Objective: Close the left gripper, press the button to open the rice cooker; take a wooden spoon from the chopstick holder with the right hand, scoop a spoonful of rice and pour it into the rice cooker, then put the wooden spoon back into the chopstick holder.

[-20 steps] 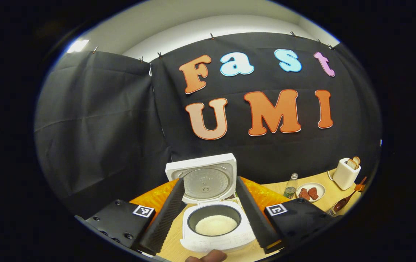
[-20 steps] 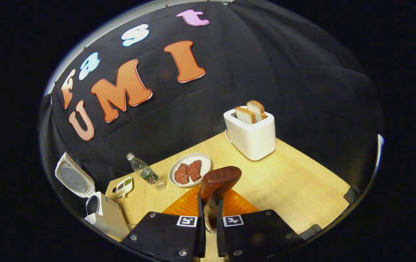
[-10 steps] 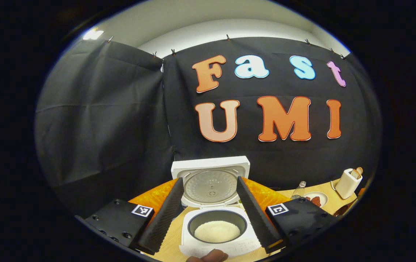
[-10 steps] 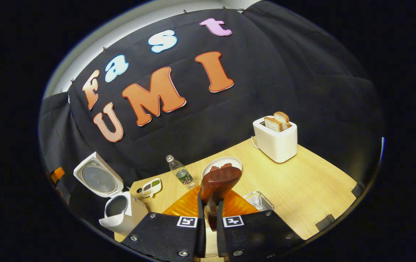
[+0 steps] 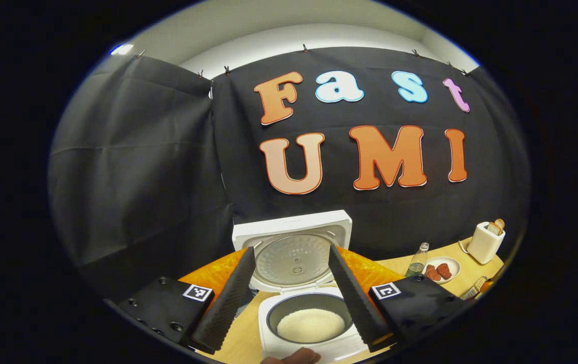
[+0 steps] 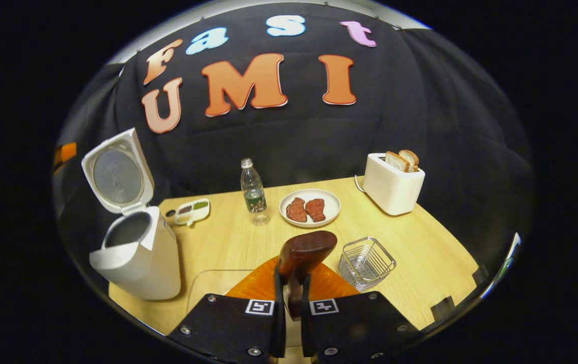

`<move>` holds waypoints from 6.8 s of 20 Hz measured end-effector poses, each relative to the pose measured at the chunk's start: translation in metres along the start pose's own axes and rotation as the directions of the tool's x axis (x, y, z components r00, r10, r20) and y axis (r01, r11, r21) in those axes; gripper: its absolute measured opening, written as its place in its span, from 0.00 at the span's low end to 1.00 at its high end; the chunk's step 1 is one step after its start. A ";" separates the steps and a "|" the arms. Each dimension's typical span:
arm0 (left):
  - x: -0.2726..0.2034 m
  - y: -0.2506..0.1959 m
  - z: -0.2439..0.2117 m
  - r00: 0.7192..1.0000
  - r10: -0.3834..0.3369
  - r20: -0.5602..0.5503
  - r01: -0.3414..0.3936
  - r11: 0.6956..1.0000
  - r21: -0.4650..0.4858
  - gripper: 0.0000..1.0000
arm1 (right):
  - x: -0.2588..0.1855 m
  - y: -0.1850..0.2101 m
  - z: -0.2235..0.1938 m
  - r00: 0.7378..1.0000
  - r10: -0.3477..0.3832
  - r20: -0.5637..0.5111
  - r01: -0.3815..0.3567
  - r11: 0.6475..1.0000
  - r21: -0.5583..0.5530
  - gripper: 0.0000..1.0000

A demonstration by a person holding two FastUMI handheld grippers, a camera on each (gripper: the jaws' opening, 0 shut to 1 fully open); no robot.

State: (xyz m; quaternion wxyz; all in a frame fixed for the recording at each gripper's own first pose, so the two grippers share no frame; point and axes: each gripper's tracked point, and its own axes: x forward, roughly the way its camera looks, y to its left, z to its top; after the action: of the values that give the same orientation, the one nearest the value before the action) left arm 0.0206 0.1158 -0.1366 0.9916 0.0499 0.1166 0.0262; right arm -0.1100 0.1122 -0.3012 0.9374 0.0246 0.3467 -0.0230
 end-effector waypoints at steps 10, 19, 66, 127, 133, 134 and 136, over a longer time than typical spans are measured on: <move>0.007 0.015 -0.016 0.999 0.008 -0.039 -0.007 1.000 0.014 0.98 | 0.014 0.019 -0.041 0.989 -0.107 0.099 0.131 0.953 -0.274 0.12; 0.005 0.023 -0.031 0.996 0.030 -0.079 -0.027 0.999 0.036 0.99 | 0.007 0.048 -0.048 0.997 -0.017 0.072 0.030 0.985 -0.173 0.12; 0.006 0.030 -0.022 0.999 0.033 -0.040 -0.031 0.998 0.047 0.94 | 0.005 0.026 0.002 0.881 0.462 0.100 -0.240 0.254 0.937 0.11; -0.037 0.193 -0.074 0.960 0.274 -0.054 -0.277 0.958 -0.075 0.99 | -0.012 0.384 0.232 0.776 0.591 0.221 -0.606 0.796 -0.003 0.11; -0.038 0.195 -0.078 0.956 0.287 -0.060 -0.291 0.954 -0.074 0.99 | -0.036 0.402 0.234 0.743 0.613 0.269 -0.561 0.789 -0.251 0.11; -0.038 0.194 -0.080 0.956 0.288 -0.062 -0.292 0.953 -0.075 0.99 | -0.038 0.406 0.235 0.735 0.620 0.273 -0.554 0.782 -0.285 0.11; -0.039 0.195 -0.081 0.953 0.295 -0.065 -0.300 0.951 -0.073 0.99 | -0.045 0.411 0.231 0.723 0.635 0.272 -0.546 0.767 -0.338 0.11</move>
State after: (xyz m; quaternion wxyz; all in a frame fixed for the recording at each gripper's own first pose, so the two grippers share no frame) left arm -0.0444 0.3148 -0.1853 0.9741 0.0252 0.1330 0.1814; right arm 0.0305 0.5087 -0.0849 0.9387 0.0189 0.1372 0.3156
